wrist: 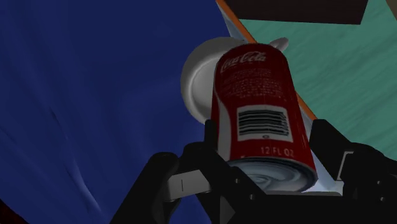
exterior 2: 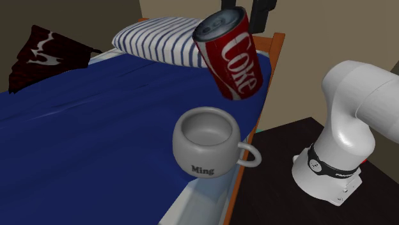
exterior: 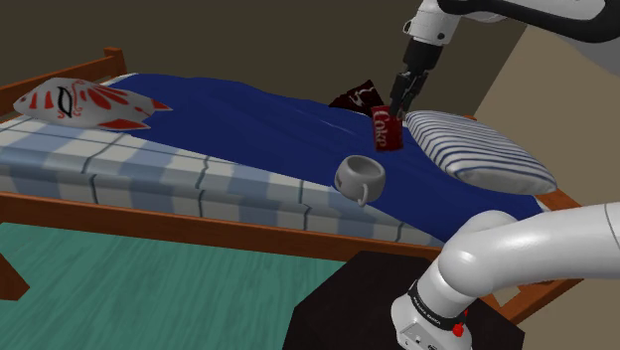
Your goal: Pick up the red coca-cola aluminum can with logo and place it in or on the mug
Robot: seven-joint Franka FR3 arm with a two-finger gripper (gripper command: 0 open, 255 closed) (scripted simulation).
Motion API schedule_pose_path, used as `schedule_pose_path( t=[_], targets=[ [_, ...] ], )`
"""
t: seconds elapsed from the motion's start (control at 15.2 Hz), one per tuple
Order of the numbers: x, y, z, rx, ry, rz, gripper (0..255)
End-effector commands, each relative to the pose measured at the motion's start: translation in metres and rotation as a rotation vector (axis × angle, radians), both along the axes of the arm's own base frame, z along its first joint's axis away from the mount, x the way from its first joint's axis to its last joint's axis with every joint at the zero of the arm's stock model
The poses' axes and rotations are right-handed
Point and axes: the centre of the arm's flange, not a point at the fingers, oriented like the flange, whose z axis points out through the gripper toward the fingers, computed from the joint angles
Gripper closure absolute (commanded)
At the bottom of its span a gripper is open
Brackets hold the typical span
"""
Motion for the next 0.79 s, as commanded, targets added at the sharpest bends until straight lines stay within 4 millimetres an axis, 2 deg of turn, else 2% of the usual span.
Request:
schedule_pose_path(
  t=[0.0, 0.73],
  targets=[
    [-0.001, 0.001, -0.010, 0.000, -0.001, 0.000, 255],
    [-0.001, 0.001, -0.068, 0.000, -0.001, 0.000, 255]
  ],
)
